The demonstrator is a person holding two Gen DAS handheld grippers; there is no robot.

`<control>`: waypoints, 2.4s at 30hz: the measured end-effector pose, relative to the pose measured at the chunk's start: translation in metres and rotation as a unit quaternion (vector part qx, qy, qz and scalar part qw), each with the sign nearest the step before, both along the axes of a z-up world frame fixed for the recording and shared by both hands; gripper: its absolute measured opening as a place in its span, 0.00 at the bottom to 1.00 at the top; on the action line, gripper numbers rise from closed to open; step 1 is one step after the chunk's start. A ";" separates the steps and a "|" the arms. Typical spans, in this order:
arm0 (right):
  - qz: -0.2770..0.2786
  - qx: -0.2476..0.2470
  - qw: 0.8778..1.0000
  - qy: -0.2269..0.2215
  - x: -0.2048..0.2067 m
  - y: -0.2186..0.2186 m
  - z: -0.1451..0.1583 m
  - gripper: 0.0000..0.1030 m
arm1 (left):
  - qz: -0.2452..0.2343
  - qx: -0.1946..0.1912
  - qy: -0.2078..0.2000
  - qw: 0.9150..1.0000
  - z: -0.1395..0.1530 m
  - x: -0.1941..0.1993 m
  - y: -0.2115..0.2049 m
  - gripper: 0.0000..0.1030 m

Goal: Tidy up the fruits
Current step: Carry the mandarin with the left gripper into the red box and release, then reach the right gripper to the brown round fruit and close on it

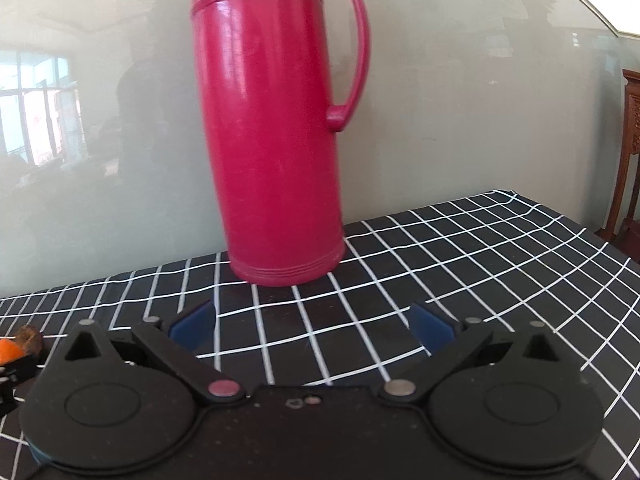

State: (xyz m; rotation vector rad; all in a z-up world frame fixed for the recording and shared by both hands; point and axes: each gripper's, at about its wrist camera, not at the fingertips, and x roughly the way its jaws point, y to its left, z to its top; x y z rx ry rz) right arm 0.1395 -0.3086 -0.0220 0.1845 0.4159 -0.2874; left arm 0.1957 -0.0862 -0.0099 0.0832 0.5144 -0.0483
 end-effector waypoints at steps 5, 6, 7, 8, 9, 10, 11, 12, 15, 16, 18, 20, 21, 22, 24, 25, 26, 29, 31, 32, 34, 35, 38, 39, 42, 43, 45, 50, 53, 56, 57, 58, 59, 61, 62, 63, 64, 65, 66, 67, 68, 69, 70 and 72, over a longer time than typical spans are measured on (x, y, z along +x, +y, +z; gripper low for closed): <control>0.023 0.000 1.000 -0.005 -0.008 0.023 0.005 1.00 | 0.025 0.003 -0.013 1.000 0.014 -0.028 0.029 0.36; 0.028 -0.002 1.000 -0.005 -0.008 0.029 0.006 1.00 | 0.030 0.003 -0.015 0.999 0.016 -0.033 0.035 0.36; 0.034 -0.002 0.999 -0.004 -0.009 0.034 0.006 1.00 | 0.037 0.003 -0.016 0.999 0.018 -0.038 0.043 0.36; 0.039 -0.002 0.999 -0.004 -0.010 0.040 0.007 1.00 | 0.042 0.004 -0.017 0.999 0.019 -0.043 0.049 0.36; 0.044 -0.002 0.999 -0.004 -0.011 0.045 0.007 1.00 | 0.049 0.003 -0.019 0.999 0.021 -0.048 0.057 0.36; 0.049 -0.002 0.999 -0.006 -0.012 0.050 0.008 1.00 | 0.055 0.003 -0.020 0.998 0.021 -0.051 0.062 0.36; 0.053 -0.002 0.999 -0.007 -0.013 0.055 0.008 1.00 | 0.062 0.002 -0.022 0.998 0.023 -0.054 0.069 0.36; 0.058 -0.001 0.998 -0.007 -0.014 0.062 0.008 1.00 | 0.067 0.002 -0.025 0.997 0.024 -0.058 0.075 0.36; 0.075 0.000 0.997 -0.010 -0.019 0.082 0.010 1.00 | 0.087 0.004 -0.031 0.996 0.027 -0.070 0.095 0.36; 0.081 -0.001 0.997 -0.011 -0.021 0.089 0.010 1.00 | 0.093 0.004 -0.033 0.995 0.027 -0.073 0.100 0.36; 0.092 0.000 0.996 -0.012 -0.022 0.102 0.012 1.00 | 0.105 0.004 -0.034 0.994 0.028 -0.084 0.113 0.36; 0.104 -0.001 0.994 -0.015 -0.025 0.115 0.014 1.00 | 0.117 0.005 -0.033 0.993 0.028 -0.089 0.127 0.36; 0.110 -0.003 0.994 -0.016 -0.026 0.122 0.014 1.00 | 0.123 0.004 -0.032 0.992 0.027 -0.090 0.133 0.36; 0.115 -0.006 0.993 -0.016 -0.026 0.128 0.015 1.00 | 0.130 0.002 -0.032 0.991 0.027 -0.092 0.140 0.36; 0.123 -0.010 0.992 -0.015 -0.026 0.138 0.015 1.00 | 0.142 0.000 -0.032 0.989 0.026 -0.096 0.155 0.36; 0.128 -0.012 0.992 -0.014 -0.026 0.143 0.015 1.00 | 0.149 -0.002 -0.033 0.988 0.026 -0.099 0.162 0.36; 0.130 -0.014 0.991 -0.013 -0.026 0.147 0.015 1.00 | 0.154 -0.003 -0.032 0.987 0.026 -0.100 0.168 0.36; 0.139 -0.018 0.990 -0.013 -0.027 0.161 0.017 1.00 | 0.171 -0.003 -0.029 0.985 0.023 -0.104 0.183 0.36; 0.146 -0.024 0.989 -0.013 -0.027 0.169 0.018 1.00 | 0.176 -0.003 -0.028 0.984 0.018 -0.103 0.192 0.36; 0.149 -0.027 0.988 -0.012 -0.028 0.172 0.019 1.00 | 0.179 0.000 -0.024 0.983 0.015 -0.101 0.196 0.36; 0.155 -0.032 0.987 -0.012 -0.028 0.177 0.019 1.00 | 0.184 -0.006 -0.016 0.983 0.012 -0.099 0.202 0.36; 0.157 -0.036 0.987 -0.012 -0.027 0.179 0.019 1.00 | 0.187 -0.006 -0.015 0.982 0.010 -0.099 0.204 0.36; 0.160 -0.043 0.986 -0.011 -0.028 0.182 0.019 1.00 | 0.197 -0.009 -0.019 0.980 0.009 -0.103 0.209 0.36; 0.160 -0.044 0.986 -0.011 -0.029 0.183 0.019 1.00 | 0.205 -0.008 -0.024 0.978 0.009 -0.105 0.210 0.37; 0.160 -0.048 0.986 -0.011 -0.030 0.184 0.018 1.00 | 0.218 -0.009 -0.044 0.975 0.012 -0.111 0.209 0.80; 0.161 -0.050 0.986 -0.011 -0.030 0.185 0.018 1.00 | 0.218 -0.002 -0.057 0.974 0.014 -0.114 0.206 0.94; 0.163 -0.054 0.985 -0.011 -0.031 0.186 0.017 1.00 | 0.211 0.012 -0.068 0.975 0.017 -0.117 0.200 0.94; 0.165 -0.059 0.985 -0.008 -0.030 0.186 0.015 1.00 | 0.193 0.004 -0.066 0.979 0.017 -0.116 0.190 0.94; 0.167 -0.063 0.984 -0.009 -0.030 0.186 0.015 1.00 | 0.183 0.013 -0.071 0.980 0.017 -0.117 0.184 0.96; 0.174 -0.065 0.983 -0.013 -0.031 0.187 0.015 1.00 | 0.176 0.012 -0.075 0.981 0.017 -0.118 0.182 0.97; 0.177 -0.065 0.982 -0.017 -0.032 0.187 0.015 1.00 | 0.175 0.013 -0.073 0.982 0.017 -0.117 0.182 0.97; 0.179 -0.067 0.981 -0.019 -0.033 0.188 0.015 1.00 | 0.174 0.015 -0.073 0.982 0.017 -0.116 0.182 0.97; 0.182 -0.070 0.981 -0.022 -0.034 0.189 0.015 1.00 | 0.174 0.016 -0.072 0.982 0.017 -0.116 0.182 0.97; 0.187 -0.078 0.979 -0.031 -0.035 0.191 0.016 1.00 | 0.174 0.014 -0.072 0.982 0.017 -0.115 0.184 0.97; 0.189 -0.082 0.978 -0.033 -0.035 0.192 0.016 1.00 | 0.176 0.012 -0.073 0.982 0.018 -0.115 0.186 0.97; 0.192 -0.086 0.977 -0.036 -0.035 0.193 0.016 1.00 | 0.178 0.009 -0.073 0.981 0.018 -0.115 0.188 0.97; 0.195 -0.089 0.976 -0.037 -0.034 0.195 0.016 1.00 | 0.181 0.007 -0.075 0.981 0.019 -0.114 0.190 0.97; 0.197 -0.093 0.975 -0.038 -0.034 0.196 0.015 1.00 | 0.184 0.005 -0.075 0.980 0.018 -0.113 0.192 0.97; 0.197 -0.095 0.975 -0.040 -0.032 0.197 0.013 1.00 | 0.187 0.003 -0.075 0.979 0.018 -0.113 0.193 0.97; 0.199 -0.095 0.975 -0.038 -0.029 0.198 0.011 1.00 | 0.190 0.001 -0.075 0.979 0.018 -0.112 0.196 0.97; 0.200 -0.094 0.975 -0.035 -0.026 0.199 0.010 1.00 | 0.193 0.000 -0.074 0.978 0.018 -0.111 0.198 0.97; 0.204 -0.091 0.974 -0.033 -0.022 0.200 0.007 1.00 | 0.196 0.000 -0.074 0.978 0.018 -0.109 0.200 0.97; 0.205 -0.088 0.974 -0.031 -0.019 0.201 0.005 1.00 | 0.201 0.002 -0.072 0.977 0.018 -0.107 0.202 0.97; 0.210 -0.082 0.974 -0.017 -0.011 0.204 -0.002 1.00 | 0.215 0.004 -0.073 0.974 0.017 -0.103 0.207 0.97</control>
